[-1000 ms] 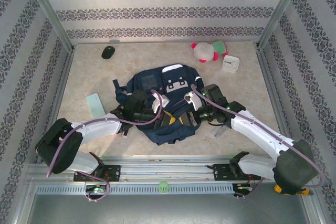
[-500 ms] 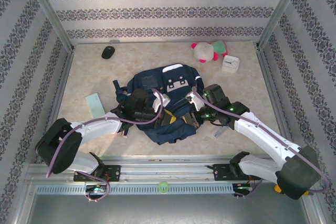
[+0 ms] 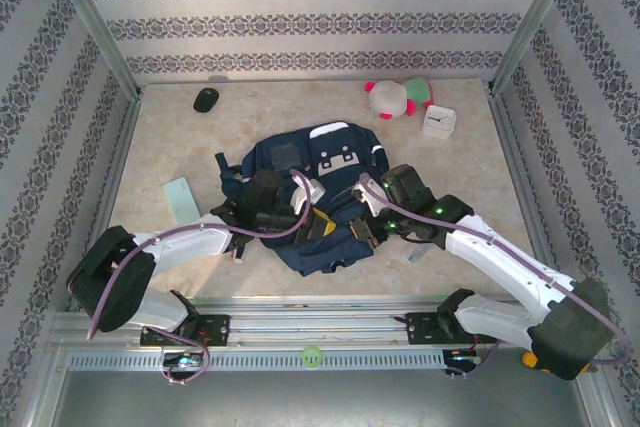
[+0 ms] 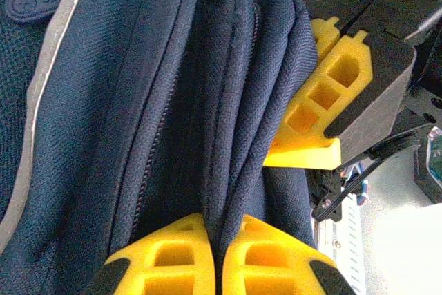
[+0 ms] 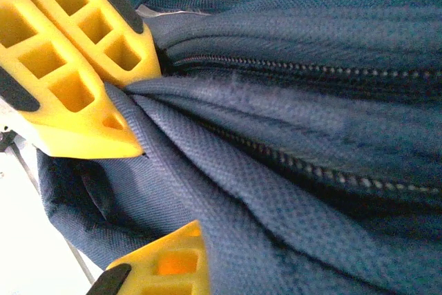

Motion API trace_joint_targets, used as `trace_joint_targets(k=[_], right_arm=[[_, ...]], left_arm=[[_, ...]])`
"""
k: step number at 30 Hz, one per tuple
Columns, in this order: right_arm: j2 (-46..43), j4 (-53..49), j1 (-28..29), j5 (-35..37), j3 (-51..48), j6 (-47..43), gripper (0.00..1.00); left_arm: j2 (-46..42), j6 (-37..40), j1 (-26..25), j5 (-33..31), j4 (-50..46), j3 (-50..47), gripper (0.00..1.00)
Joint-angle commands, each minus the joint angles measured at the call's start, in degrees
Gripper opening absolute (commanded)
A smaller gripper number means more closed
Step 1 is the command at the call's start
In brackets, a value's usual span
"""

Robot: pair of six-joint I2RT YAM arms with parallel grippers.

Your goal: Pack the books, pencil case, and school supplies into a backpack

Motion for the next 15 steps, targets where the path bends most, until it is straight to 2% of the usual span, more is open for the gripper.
trace_joint_targets(k=[1,11,13,15], right_arm=[[-1.4,-5.6,-2.4,9.7,1.6,0.8,0.02],[-2.2,-9.3,-6.9,12.0,3.4,5.6,0.0],[-2.4,-9.3,-6.8,9.4,3.6,5.3,0.0],[-2.6,-7.2,-6.2,3.5,2.9,5.9,0.0]], left_arm=[[-3.2,3.3,0.4,-1.2,-3.3,1.8,0.0],[-6.1,9.6,2.1,-8.1,-16.6,2.2,0.0],[-6.1,11.4,2.2,-9.6,-19.6,3.0,0.0],[-6.2,13.1,2.1,-10.1,-21.7,3.4,0.0]])
